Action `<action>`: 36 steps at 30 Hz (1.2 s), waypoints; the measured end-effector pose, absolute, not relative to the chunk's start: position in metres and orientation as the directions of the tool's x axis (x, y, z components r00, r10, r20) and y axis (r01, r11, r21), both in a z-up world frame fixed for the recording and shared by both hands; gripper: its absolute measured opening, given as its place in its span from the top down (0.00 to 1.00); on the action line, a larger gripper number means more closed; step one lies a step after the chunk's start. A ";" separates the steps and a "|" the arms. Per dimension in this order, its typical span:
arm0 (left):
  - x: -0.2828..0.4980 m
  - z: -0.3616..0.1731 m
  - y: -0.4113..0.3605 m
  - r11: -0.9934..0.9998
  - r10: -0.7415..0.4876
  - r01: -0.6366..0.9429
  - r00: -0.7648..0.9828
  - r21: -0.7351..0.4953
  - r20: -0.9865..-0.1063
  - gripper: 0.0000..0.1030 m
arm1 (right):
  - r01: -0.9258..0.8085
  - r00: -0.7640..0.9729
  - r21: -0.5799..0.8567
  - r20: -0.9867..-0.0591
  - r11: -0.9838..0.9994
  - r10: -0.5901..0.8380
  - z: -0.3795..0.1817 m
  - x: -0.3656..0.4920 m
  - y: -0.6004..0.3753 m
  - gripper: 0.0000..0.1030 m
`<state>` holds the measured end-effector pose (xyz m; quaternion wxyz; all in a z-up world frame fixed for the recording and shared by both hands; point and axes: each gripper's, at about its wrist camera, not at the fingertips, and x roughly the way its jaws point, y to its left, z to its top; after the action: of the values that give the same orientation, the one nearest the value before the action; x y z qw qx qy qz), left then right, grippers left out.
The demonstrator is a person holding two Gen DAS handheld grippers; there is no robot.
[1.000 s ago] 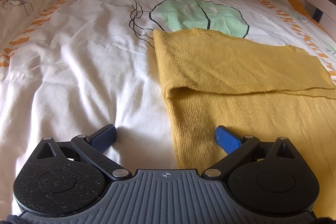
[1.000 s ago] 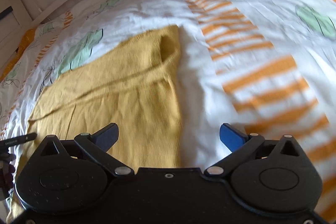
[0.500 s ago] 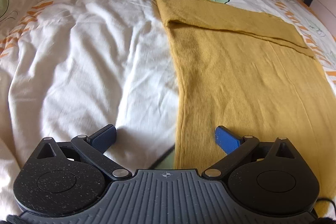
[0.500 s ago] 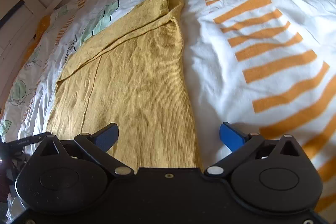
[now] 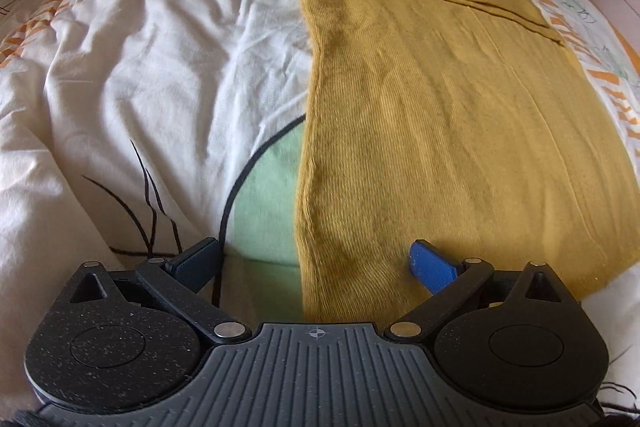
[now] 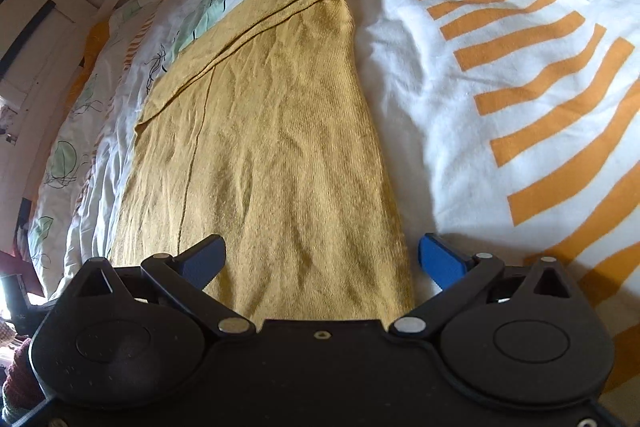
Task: Fold small clothes
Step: 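Move the left gripper to the hem edge of the yellow sweater, then close the left gripper on the hem while the right gripper grasps the hem too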
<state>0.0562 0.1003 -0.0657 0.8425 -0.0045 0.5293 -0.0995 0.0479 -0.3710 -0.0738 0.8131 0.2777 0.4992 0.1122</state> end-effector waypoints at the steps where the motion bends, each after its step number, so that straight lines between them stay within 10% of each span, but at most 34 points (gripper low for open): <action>1: 0.053 -0.066 0.099 0.979 -0.178 0.166 0.420 -0.117 -0.890 0.02 | 0.095 0.469 0.571 -0.748 0.815 0.469 -0.074 0.046 -0.372 0.00; 22: 0.040 -0.071 0.097 0.971 -0.211 0.204 0.476 -0.127 -0.854 0.03 | 0.020 0.349 0.572 -0.773 0.820 0.530 -0.085 0.045 -0.362 0.00; 30: 0.032 -0.063 0.104 0.963 -0.253 0.210 0.487 -0.170 -0.836 0.42 | 0.006 0.324 0.575 -0.775 0.818 0.542 -0.080 0.043 -0.364 0.00; 36: 0.030 -0.063 0.102 0.956 -0.272 0.232 0.469 -0.179 -0.840 0.45 | -0.003 0.270 0.574 -0.788 0.819 0.553 -0.076 0.043 -0.367 0.02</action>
<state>0.0302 0.1019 -0.0628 0.8569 -0.0200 0.4937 -0.1470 0.0430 -0.3667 -0.0760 0.7602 0.2388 0.5759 0.1827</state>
